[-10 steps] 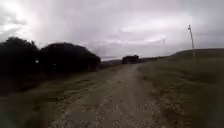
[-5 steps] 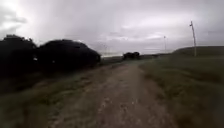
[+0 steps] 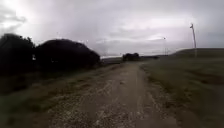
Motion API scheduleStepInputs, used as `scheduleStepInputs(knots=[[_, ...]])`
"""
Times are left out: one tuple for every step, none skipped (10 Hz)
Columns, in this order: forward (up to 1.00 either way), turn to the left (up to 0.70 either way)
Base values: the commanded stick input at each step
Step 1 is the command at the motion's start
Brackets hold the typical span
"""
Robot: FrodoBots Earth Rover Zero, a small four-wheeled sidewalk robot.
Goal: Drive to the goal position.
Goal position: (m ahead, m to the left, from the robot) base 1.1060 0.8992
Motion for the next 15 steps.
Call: scheduleStepInputs(knots=[[0.50,0.00],[0.50,0.00],[0.50,0.00],[0.50,0.00],[0.50,0.00],[0.50,0.00],[0.50,0.00],[0.50,0.00],[0.50,0.00],[0.50,0.00],[0.50,0.00],[0.50,0.00],[0.50,-0.14],[0.50,-0.29],[0.50,-0.31]])
